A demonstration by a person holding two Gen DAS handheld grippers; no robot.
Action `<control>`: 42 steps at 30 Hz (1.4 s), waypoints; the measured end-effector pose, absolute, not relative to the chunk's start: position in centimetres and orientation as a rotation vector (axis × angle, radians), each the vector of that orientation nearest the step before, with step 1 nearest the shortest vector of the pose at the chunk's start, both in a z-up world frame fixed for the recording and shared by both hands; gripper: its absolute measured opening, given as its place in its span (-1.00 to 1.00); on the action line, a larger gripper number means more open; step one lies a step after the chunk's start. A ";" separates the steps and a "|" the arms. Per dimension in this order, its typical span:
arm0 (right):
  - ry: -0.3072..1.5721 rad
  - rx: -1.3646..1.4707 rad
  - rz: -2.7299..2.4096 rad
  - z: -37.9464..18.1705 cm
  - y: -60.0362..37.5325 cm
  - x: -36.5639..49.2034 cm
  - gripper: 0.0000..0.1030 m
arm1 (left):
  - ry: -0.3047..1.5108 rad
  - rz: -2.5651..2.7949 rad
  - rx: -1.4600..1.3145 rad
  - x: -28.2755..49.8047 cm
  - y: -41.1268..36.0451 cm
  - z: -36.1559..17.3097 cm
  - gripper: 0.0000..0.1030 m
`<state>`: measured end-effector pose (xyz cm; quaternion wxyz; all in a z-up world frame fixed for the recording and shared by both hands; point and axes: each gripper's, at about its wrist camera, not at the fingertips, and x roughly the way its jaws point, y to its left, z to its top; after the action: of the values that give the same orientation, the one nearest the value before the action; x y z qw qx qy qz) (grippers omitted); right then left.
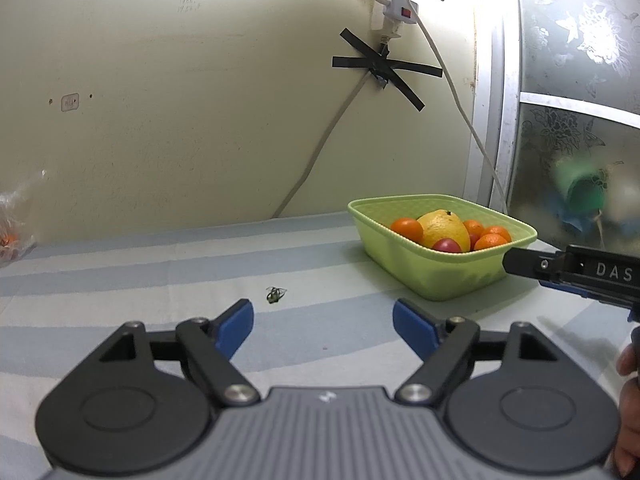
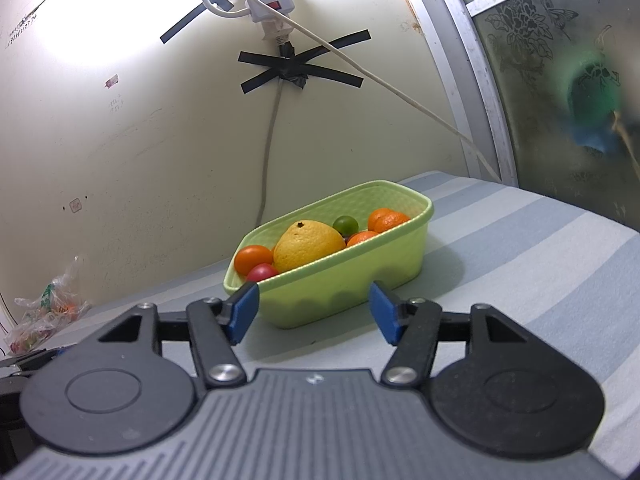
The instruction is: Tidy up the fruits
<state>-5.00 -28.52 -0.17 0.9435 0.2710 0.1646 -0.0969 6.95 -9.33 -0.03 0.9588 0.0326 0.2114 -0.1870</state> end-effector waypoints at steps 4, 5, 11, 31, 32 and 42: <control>0.335 0.552 -0.198 -0.2 -28.5 -5.0 0.23 | 0.427 -0.376 0.067 6.9 -9.4 0.0 0.63; 0.335 0.552 -0.198 -0.2 -28.5 -5.0 0.23 | 0.427 -0.376 0.068 6.9 -9.4 0.0 0.64; 0.335 0.553 -0.199 -0.1 -28.5 -5.0 0.23 | 0.425 -0.373 0.071 7.0 -9.4 0.0 0.70; 0.348 0.530 -0.195 -0.1 -28.2 -5.0 0.24 | 0.446 -0.330 0.056 7.4 -9.2 0.0 0.94; 0.354 0.527 -0.193 -0.1 -28.1 -5.0 0.24 | 0.448 -0.328 0.055 7.5 -9.1 0.0 0.95; 0.394 0.499 -0.161 0.1 -26.1 -5.5 0.27 | 0.468 -0.301 0.040 7.8 -9.1 -0.1 0.99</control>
<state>-5.46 -26.10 0.10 0.9468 0.2449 0.1933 -0.0790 7.83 -9.14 -0.14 0.9614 0.0200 0.2309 -0.1485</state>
